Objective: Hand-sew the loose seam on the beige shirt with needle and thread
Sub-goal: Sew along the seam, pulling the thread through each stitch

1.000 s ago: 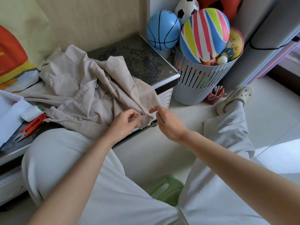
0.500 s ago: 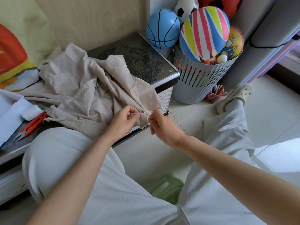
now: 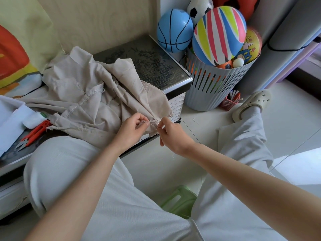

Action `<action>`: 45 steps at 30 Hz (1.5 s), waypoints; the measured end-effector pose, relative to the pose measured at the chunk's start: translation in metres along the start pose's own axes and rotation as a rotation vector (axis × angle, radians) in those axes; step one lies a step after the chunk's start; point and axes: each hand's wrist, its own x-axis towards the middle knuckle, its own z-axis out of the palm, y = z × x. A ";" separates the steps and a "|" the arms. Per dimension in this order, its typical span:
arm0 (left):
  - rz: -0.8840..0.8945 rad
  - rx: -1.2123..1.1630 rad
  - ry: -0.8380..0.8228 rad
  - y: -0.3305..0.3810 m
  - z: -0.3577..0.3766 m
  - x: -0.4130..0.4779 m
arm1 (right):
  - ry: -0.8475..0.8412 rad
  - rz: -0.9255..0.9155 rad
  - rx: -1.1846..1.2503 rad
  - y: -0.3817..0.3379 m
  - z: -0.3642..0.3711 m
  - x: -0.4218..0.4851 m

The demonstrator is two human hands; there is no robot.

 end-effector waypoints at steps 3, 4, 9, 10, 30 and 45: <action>0.014 -0.031 0.012 0.006 0.001 -0.002 | 0.012 0.007 0.004 -0.004 0.001 0.002; 0.020 -0.035 0.009 0.007 0.001 -0.003 | 0.017 0.011 0.011 -0.005 0.002 0.003; 0.023 -0.073 -0.005 0.007 0.000 -0.004 | 0.046 0.043 0.092 -0.011 0.009 0.007; 0.025 -0.082 0.007 0.008 0.000 -0.005 | 0.045 0.045 0.116 -0.013 0.009 0.008; 0.084 -0.017 0.264 0.011 -0.005 -0.002 | 0.078 -0.074 0.237 -0.015 0.004 -0.001; 0.074 -0.044 0.240 0.014 -0.005 -0.004 | 0.092 -0.114 0.265 -0.028 0.003 0.002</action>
